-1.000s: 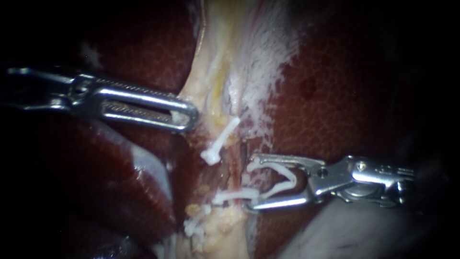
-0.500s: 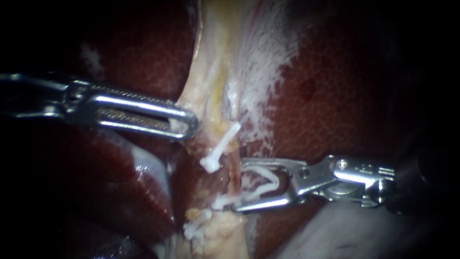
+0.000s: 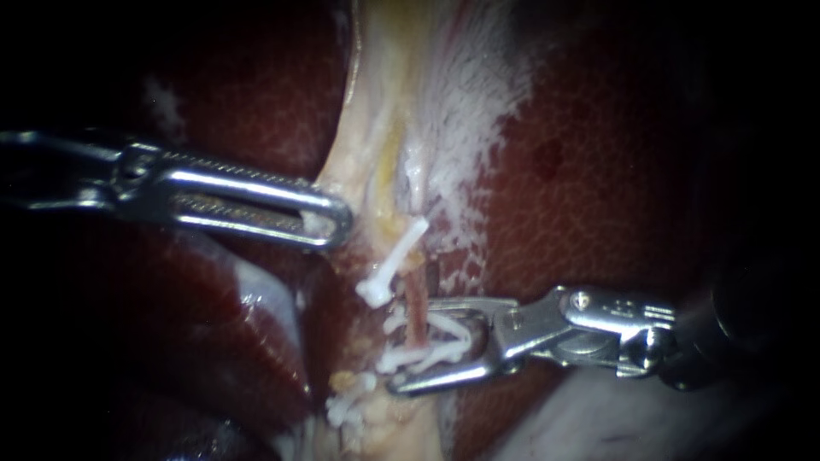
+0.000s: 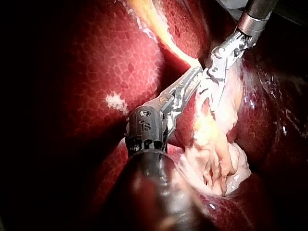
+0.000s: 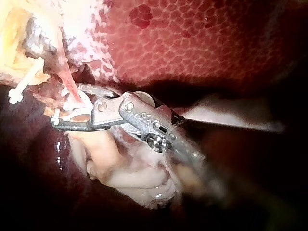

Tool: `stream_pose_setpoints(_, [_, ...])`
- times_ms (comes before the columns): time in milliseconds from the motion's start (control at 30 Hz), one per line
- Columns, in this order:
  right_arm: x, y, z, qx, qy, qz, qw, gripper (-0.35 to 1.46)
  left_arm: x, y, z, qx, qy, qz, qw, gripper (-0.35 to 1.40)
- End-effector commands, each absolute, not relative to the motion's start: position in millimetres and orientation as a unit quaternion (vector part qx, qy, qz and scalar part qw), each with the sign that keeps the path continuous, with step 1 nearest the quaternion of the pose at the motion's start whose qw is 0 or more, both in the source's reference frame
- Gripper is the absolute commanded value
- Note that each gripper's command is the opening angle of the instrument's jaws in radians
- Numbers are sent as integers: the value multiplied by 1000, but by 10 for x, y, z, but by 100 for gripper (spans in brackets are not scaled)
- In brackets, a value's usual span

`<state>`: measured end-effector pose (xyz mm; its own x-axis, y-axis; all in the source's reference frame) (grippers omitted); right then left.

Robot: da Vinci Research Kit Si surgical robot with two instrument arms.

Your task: Clipping second clip right tube

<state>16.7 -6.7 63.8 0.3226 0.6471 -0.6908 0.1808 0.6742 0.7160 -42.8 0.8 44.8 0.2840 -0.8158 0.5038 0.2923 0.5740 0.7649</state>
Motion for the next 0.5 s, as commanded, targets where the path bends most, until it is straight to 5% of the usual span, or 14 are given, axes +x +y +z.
stream_pose_setpoints(33, [166,-67,638,372,559,158,724,50,-428,8,448,278,-471,-369,752,-35])
stream_pose_setpoints(500, [161,-62,641,375,554,177,722,37,-427,9,450,278,-471,-368,752,-35])
